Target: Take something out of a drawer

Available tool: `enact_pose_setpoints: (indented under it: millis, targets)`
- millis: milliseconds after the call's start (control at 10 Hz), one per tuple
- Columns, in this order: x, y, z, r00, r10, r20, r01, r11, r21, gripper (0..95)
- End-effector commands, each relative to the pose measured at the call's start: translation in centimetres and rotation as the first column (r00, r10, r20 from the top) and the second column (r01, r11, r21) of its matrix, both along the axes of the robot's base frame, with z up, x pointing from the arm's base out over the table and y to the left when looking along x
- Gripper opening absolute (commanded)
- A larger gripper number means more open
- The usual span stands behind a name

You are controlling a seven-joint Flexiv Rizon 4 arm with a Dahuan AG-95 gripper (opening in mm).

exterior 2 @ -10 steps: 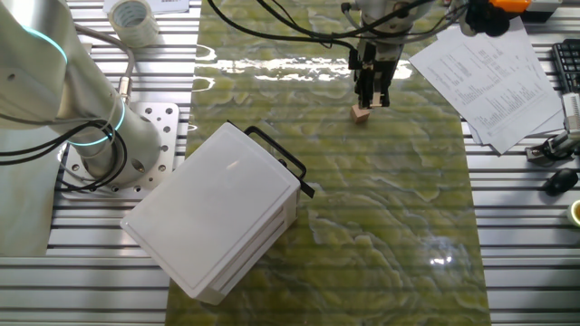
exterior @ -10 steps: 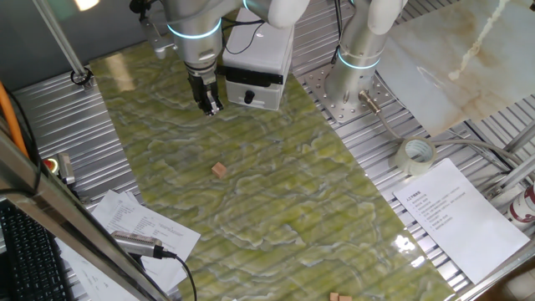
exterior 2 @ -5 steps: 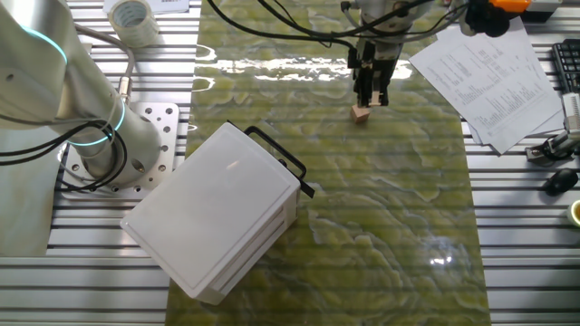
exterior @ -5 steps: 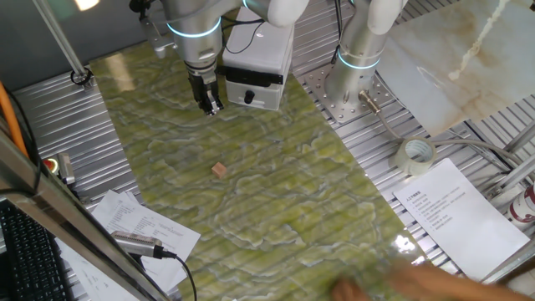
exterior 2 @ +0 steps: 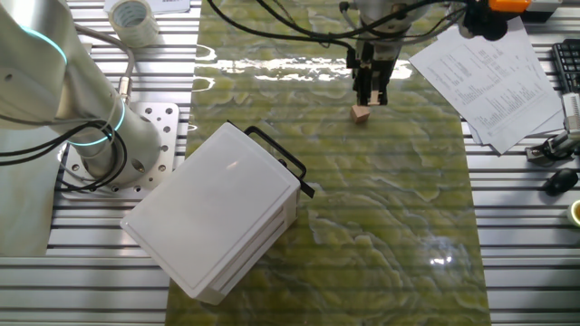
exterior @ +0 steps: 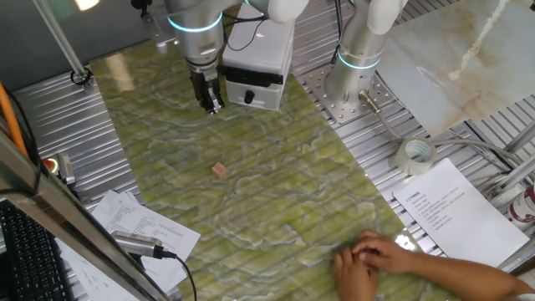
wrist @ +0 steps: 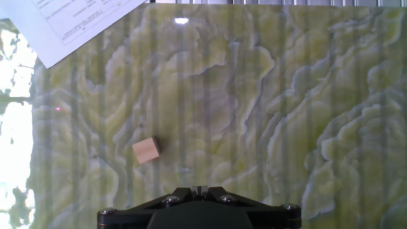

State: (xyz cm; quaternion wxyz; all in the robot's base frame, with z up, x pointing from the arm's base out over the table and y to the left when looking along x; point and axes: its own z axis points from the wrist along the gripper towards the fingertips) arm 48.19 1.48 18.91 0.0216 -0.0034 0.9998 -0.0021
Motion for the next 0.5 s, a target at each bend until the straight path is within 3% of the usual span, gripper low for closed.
enact_pose_setpoints:
  millis: [100,200,300,500]
  targets:
    - [0.2,0.0,-0.09,0.999,-0.036,-0.027,0.036,0.999,-0.007,0.0]
    - [0.23,0.05,-0.06,0.996,-0.035,-0.083,0.034,0.999,-0.01,0.0]
    - [0.23,0.05,-0.06,0.993,-0.028,-0.118,0.026,1.0,-0.011,0.0]
    - [0.23,0.06,-0.05,0.99,-0.032,-0.137,0.03,0.999,-0.014,0.0]
